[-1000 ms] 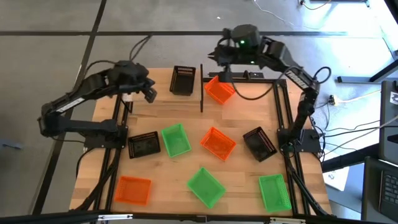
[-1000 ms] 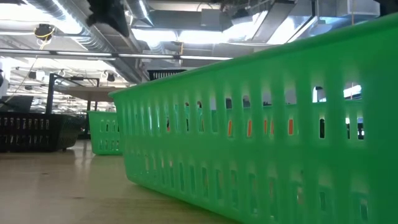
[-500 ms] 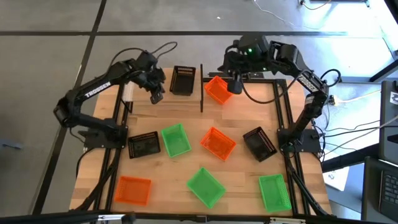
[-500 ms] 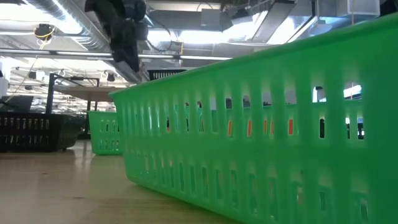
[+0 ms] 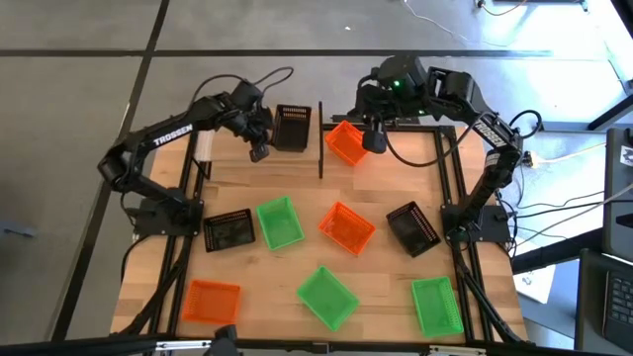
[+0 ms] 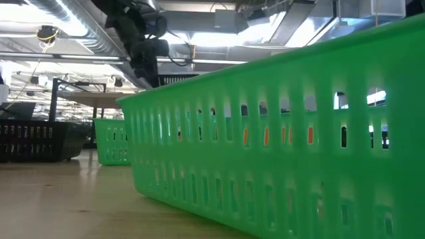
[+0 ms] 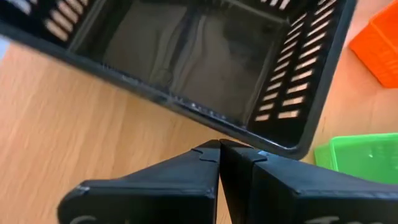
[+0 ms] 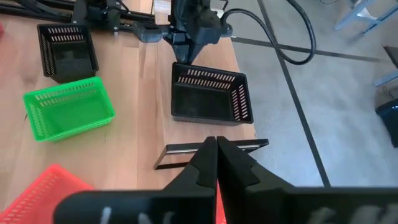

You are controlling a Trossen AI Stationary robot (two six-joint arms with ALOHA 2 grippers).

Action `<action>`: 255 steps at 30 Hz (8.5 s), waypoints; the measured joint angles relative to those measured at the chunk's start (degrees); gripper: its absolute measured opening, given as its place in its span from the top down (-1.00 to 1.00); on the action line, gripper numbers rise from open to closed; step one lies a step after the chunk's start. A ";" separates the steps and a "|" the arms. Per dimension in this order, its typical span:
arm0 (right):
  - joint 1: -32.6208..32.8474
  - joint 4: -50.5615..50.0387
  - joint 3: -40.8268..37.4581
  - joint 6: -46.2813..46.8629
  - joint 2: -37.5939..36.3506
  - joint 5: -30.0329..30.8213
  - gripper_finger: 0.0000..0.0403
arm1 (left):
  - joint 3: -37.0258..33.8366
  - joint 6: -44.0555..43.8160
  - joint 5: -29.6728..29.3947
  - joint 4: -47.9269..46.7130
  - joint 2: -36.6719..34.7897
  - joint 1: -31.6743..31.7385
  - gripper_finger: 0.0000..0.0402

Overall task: Stack baskets on shelf by color
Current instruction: Put the top right black bin on the shelf, then put the top left green bin on the shelf, then put the bottom left orange bin on the shelf

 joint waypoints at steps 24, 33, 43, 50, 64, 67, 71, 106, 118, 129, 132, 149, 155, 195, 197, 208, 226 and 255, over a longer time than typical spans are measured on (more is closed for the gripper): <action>0.00 0.04 0.00 0.00 0.04 0.04 1.00 | 0.01 6.08 -4.93 10.40 1.89 -0.85 1.00; 0.00 0.04 0.00 0.13 0.04 0.05 1.00 | 0.00 4.73 -6.70 13.69 1.89 -0.87 1.00; 0.00 -1.90 -0.02 -0.06 0.04 0.33 1.00 | 0.00 -5.29 -6.21 3.06 -4.96 -2.16 1.00; -0.14 -3.25 -0.07 -0.26 -2.79 0.63 1.00 | 0.00 -12.19 -0.42 0.17 -15.09 -5.19 1.00; -0.52 -10.50 -0.04 3.34 -12.24 0.59 1.00 | 0.04 -25.72 4.50 0.34 -25.39 -12.10 1.00; -0.52 -11.06 -0.04 3.53 -13.78 0.61 1.00 | 0.04 -29.04 4.49 -1.37 -25.28 -13.46 1.00; -0.52 -11.12 -0.04 4.44 -15.74 0.61 1.00 | 0.04 -33.51 4.42 -4.45 -24.96 -15.16 0.90; -0.46 -15.44 0.00 3.87 -19.08 0.64 1.00 | -25.79 -22.65 -11.57 8.28 -11.66 -32.97 0.60; -0.44 -16.48 0.00 2.29 -19.08 0.67 1.00 | -26.38 -22.99 -15.19 9.10 -8.70 -33.96 0.60; -0.44 -16.72 0.00 2.56 -19.08 0.66 1.00 | -26.82 -23.26 -15.12 10.32 -3.08 -33.96 0.60; -0.44 -16.72 0.00 2.37 -19.08 0.66 1.00 | -26.83 -25.77 -15.13 10.53 -1.72 -33.96 0.60; -0.44 -16.49 0.00 1.30 -19.08 0.68 1.00 | -22.12 -27.11 -5.15 7.87 -0.10 -34.23 1.00; -0.44 -15.69 0.00 1.38 -19.08 0.68 1.00 | -10.26 -22.12 -4.97 -4.28 -2.42 -34.23 1.00; -0.44 -13.17 0.00 0.27 -18.99 0.68 1.00 | 31.67 25.26 -10.30 -26.24 7.19 12.33 1.00; -0.44 -13.09 0.00 1.00 -18.99 0.68 1.00 | 31.69 26.72 -10.04 -26.58 8.90 13.22 1.00; -0.45 -13.08 0.00 1.57 -18.99 0.66 1.00 | 31.67 32.01 -9.82 -28.21 16.20 14.69 1.00; -0.44 -13.07 0.00 1.51 -18.99 0.68 1.00 | 31.74 34.01 -16.25 -27.17 18.87 13.93 0.96; -0.46 -13.05 0.00 1.51 -18.99 0.67 1.00 | 31.69 32.65 -33.22 -18.60 15.98 4.97 0.67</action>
